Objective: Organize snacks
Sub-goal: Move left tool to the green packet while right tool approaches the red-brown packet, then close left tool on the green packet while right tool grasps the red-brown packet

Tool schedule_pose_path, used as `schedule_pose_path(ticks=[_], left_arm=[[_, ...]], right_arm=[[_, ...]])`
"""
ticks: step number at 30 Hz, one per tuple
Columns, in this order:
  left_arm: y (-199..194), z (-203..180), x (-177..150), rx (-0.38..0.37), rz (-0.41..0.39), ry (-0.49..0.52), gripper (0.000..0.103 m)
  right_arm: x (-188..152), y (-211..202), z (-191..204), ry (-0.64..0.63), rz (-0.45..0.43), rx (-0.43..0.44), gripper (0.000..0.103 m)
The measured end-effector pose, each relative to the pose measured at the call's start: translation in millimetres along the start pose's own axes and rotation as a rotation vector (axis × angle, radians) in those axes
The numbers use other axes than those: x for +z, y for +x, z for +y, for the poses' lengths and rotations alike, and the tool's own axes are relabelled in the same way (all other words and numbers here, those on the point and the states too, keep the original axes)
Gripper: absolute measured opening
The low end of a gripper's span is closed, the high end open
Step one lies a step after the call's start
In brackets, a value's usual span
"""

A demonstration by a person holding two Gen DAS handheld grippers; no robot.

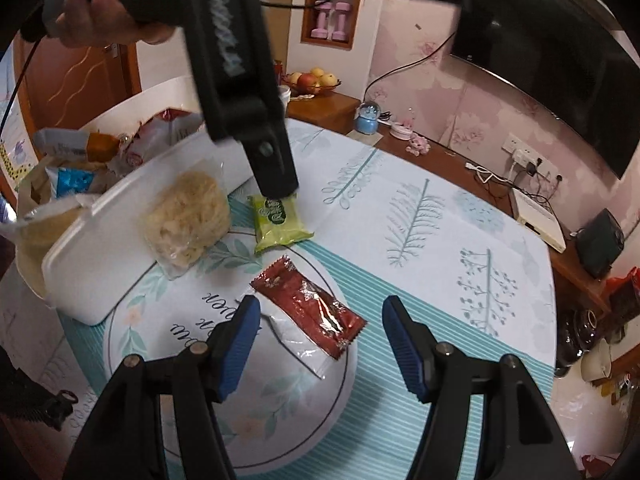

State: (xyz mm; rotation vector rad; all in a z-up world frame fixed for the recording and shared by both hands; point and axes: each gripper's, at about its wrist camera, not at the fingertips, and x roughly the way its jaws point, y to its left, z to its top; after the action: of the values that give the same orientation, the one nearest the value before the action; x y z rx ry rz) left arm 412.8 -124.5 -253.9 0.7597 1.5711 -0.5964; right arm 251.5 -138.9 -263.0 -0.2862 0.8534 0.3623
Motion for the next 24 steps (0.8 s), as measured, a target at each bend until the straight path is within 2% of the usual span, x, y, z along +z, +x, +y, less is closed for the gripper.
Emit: schedule_pose_path(ticks=[6,17,21,24], left_arm=[[31,7,18,-0.007,0.103,-0.044,0.089],[57,8,35,0.023,0.194,-0.058,0.088],[59,10,37,0.048,0.183,-0.060,0.088],[60,13,38,0.065,0.181,-0.071,0.086]], right_arm=[[-2,15,1,-0.011,0.014,0.041,0.064],[-5,37,8,-0.051,0.070,0.074,0.063],[-5,38,5,-0.028,0.065,0.077,0.061],[-5,38,1,-0.001,0.063,0.094,0.053]])
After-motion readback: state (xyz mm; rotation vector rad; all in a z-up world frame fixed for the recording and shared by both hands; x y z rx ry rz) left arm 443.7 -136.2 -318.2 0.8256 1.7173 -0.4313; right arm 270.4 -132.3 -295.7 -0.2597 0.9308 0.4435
